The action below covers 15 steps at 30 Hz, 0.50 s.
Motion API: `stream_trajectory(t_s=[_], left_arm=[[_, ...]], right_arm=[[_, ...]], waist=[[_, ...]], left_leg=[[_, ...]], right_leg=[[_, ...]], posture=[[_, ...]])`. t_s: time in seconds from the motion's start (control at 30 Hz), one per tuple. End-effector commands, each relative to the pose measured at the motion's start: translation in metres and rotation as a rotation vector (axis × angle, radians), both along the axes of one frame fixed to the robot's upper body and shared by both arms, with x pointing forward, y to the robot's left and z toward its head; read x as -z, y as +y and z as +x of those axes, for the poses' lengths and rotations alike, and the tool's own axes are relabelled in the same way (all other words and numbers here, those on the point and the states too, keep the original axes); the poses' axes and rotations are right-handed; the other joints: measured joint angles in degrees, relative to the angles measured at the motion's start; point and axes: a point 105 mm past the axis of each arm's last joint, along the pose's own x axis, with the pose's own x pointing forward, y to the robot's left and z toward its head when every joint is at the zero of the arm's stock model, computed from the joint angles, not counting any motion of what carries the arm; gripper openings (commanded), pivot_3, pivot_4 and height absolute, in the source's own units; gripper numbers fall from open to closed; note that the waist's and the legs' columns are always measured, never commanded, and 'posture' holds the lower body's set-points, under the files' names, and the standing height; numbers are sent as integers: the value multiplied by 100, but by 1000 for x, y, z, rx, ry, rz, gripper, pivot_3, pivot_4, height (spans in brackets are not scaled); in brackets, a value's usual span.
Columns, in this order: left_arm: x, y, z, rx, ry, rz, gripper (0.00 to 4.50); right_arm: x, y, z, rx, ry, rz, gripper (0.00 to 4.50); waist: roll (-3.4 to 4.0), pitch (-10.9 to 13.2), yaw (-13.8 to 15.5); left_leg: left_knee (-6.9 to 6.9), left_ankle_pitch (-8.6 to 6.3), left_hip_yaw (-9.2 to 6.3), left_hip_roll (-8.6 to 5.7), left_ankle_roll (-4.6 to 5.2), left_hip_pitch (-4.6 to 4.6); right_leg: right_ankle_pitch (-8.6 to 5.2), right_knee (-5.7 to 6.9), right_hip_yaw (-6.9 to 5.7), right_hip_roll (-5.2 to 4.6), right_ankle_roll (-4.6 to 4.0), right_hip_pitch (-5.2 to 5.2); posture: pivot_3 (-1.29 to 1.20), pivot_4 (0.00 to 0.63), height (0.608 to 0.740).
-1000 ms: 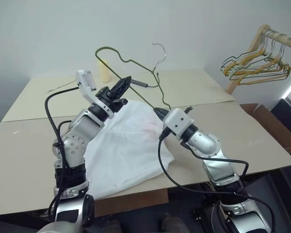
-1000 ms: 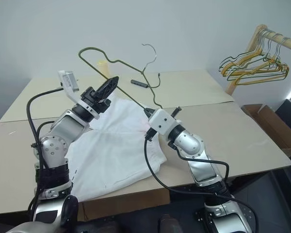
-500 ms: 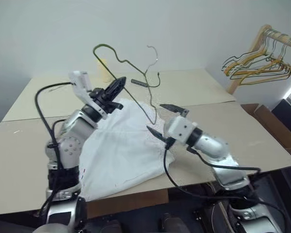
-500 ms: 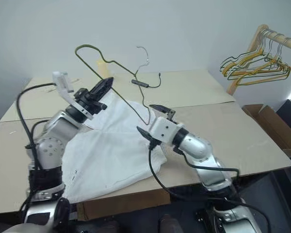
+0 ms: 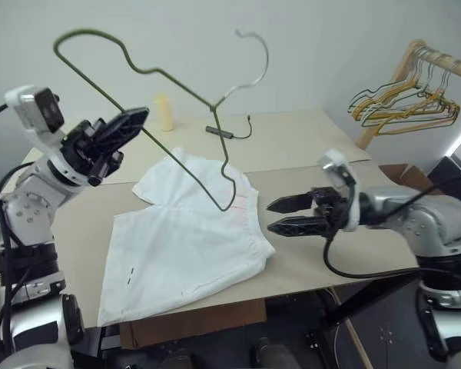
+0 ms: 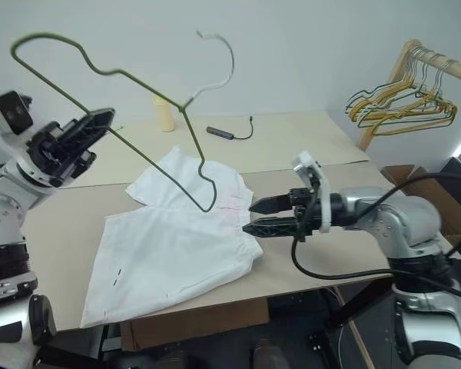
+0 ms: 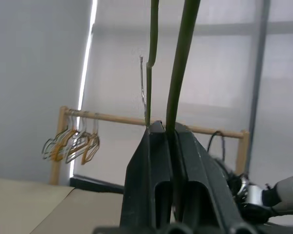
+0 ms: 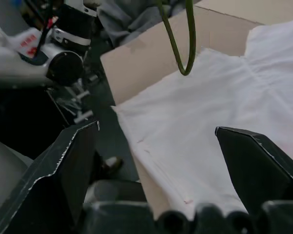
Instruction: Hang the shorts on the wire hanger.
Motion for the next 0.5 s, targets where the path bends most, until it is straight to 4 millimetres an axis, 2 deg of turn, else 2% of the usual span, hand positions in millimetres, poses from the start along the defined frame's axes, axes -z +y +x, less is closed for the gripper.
stream_trajectory(t_s=[0.03,0.23,0.5], left_arm=[[-10,-3,-6,65,-45,-59,0],[3,-18,-6,88,-24,-18,0],[8,-24,-6,96,-6,-36,0]], right_arm=[[-13,17,3,-21,3,57,4474],[-15,35,4,-21,8,83,4474],[-18,49,-3,-64,-34,79,4474]], waist=[[0,0,2],[0,0,19],[0,0,17]], left_leg=[[0,0,-1,0,0,-3],[1,-1,-3,-1,0,-12],[1,0,-5,0,0,-6]], right_leg=[[-1,-1,0,0,2,-2],[0,-1,-3,-1,6,-5],[1,5,-2,0,5,-3]], posture=[[-94,0,740],[-84,0,740],[-70,0,740]])
